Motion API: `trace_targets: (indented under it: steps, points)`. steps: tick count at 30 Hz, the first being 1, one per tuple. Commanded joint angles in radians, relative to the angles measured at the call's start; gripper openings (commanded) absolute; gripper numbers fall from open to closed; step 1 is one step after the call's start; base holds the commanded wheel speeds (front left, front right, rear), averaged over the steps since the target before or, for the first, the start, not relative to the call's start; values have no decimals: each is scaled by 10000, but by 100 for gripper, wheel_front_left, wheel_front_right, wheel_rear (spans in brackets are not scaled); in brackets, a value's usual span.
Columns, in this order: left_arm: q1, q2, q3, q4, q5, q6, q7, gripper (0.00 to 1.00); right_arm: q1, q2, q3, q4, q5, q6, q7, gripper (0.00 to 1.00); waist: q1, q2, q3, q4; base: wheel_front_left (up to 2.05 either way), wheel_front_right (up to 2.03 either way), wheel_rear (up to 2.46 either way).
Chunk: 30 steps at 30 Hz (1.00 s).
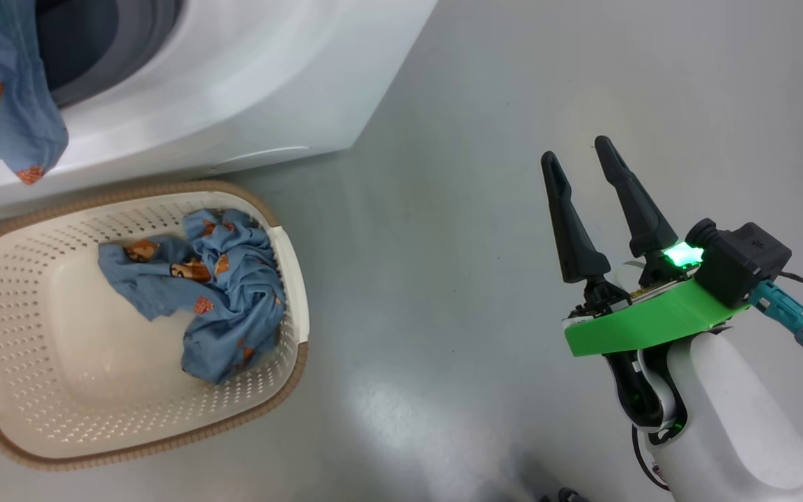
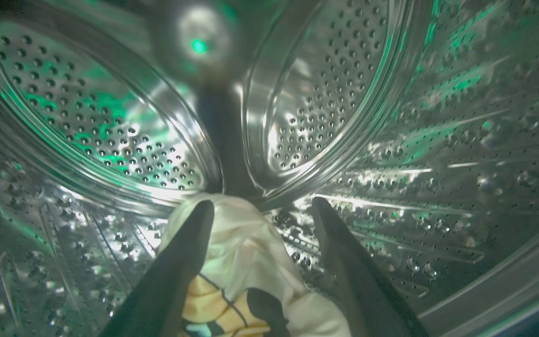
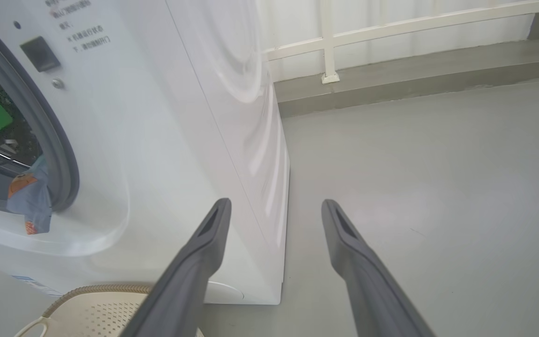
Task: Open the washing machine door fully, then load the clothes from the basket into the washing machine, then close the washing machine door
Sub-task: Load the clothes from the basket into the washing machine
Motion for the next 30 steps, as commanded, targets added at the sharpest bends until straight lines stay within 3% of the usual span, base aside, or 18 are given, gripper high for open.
trace_targets:
  steps: [1, 11, 30]
  points:
    - [298, 355, 152, -611, -47, -33, -55, 100, 225, -74, 116, -216, 5, 73, -80, 100, 1, 0, -39, 35, 0, 0, 0]
    - [2573, 15, 1074, -3727, 181, 43, -61, 100, 338, -162, 60, -179, -3, 73, -80, 100, 1, 0, -413, 126, 0, 0, 0]
    - [6210, -1139, 2155, -5778, 564, -56, -62, 100, 1129, -729, -167, -36, -23, 73, -80, 100, 1, 0, -2231, 529, 0, 0, 0]
